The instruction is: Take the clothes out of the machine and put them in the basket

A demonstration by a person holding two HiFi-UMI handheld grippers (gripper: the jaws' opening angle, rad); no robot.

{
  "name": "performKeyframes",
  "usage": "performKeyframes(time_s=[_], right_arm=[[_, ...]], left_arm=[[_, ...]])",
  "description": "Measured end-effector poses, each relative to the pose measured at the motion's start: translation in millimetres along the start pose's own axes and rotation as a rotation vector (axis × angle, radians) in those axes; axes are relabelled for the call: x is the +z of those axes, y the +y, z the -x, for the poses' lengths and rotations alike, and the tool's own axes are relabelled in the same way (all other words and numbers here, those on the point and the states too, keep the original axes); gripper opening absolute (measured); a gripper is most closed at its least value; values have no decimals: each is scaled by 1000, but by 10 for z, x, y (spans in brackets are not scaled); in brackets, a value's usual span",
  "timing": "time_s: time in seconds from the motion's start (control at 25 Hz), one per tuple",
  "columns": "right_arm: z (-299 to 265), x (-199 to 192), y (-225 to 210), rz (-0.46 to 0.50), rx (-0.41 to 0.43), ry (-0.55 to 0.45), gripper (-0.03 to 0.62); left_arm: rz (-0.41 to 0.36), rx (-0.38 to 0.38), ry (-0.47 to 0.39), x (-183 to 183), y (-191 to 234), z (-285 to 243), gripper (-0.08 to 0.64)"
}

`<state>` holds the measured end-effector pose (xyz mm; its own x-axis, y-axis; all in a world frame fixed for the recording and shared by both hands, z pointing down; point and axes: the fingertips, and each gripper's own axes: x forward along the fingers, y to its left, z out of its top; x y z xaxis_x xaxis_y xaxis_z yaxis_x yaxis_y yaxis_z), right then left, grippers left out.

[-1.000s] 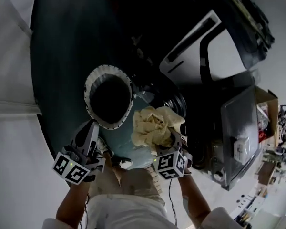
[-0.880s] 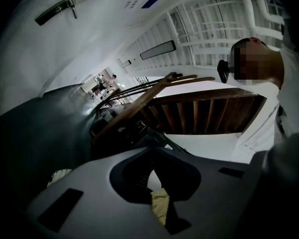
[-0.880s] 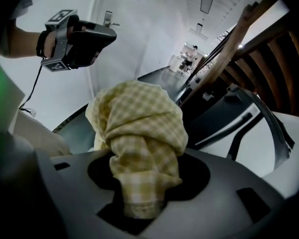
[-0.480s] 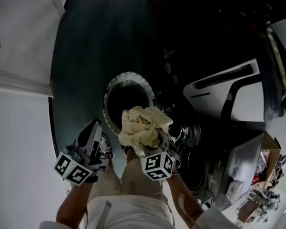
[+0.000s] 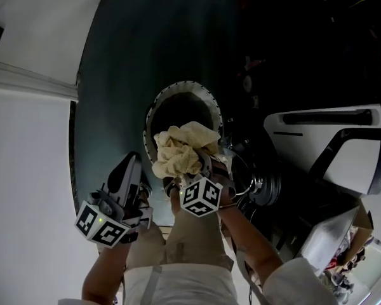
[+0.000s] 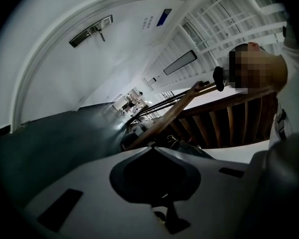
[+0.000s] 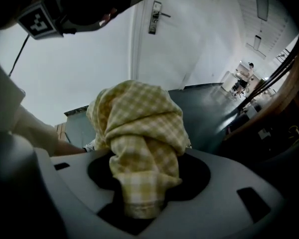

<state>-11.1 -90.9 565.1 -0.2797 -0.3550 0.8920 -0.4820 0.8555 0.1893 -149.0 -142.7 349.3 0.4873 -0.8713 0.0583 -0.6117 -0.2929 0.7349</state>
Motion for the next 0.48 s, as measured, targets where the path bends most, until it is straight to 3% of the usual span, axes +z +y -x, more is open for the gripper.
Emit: performKeyframes(time_s=[0.48], right_arm=[[-1516,-533,149,97,63,116,232]], left_arm=[[23,93,2,-438,761,32,12]])
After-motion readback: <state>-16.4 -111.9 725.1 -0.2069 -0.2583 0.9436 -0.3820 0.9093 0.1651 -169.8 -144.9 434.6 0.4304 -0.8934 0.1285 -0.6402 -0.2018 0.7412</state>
